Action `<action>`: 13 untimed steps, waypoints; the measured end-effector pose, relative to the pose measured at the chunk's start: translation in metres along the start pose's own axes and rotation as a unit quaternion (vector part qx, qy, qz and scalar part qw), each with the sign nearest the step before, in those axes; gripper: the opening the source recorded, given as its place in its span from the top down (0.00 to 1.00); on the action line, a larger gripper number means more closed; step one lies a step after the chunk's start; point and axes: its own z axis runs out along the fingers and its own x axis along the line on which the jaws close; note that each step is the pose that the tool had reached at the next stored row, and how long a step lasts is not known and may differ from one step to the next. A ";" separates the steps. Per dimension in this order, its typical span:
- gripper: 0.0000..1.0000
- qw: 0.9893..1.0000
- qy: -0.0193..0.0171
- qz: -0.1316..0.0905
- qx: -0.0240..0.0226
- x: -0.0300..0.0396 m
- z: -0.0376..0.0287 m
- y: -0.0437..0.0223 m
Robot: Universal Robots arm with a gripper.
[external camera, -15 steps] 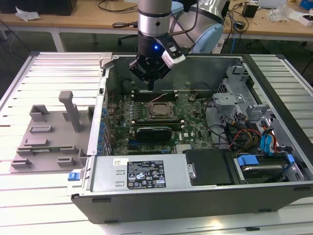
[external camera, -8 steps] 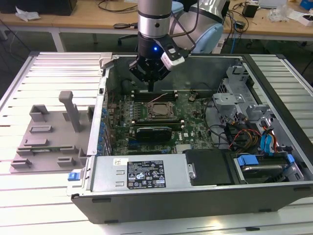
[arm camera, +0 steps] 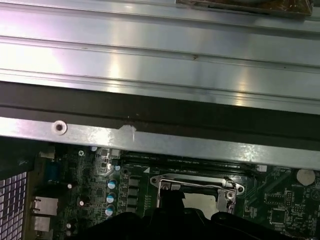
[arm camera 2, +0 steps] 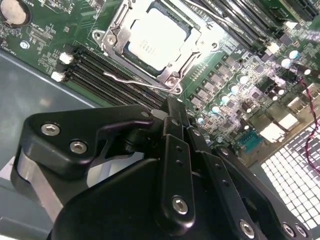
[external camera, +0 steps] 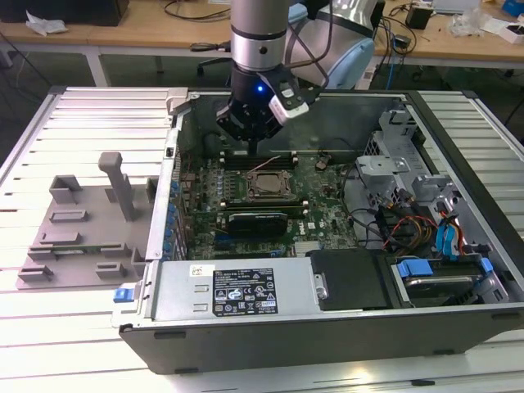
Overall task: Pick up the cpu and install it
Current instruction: 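Install the first cpu locking lever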
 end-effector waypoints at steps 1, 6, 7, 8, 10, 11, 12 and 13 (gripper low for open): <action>0.89 1.000 0.000 0.000 0.000 0.0000 0.0019 0.0000; 0.89 1.000 0.002 0.000 0.000 -0.0021 0.0139 0.0015; 0.89 1.000 0.003 0.000 0.000 -0.0030 0.0167 0.0027; 0.89 1.000 0.004 0.000 0.000 -0.0034 0.0183 0.0038; 0.89 1.000 0.004 0.000 0.000 -0.0041 0.0217 0.0066; 0.89 1.000 0.004 0.000 0.000 -0.0047 0.0234 0.0082; 0.89 1.000 0.005 0.000 0.000 -0.0054 0.0254 0.0098; 0.89 1.000 0.005 0.000 -0.001 -0.0061 0.0264 0.0100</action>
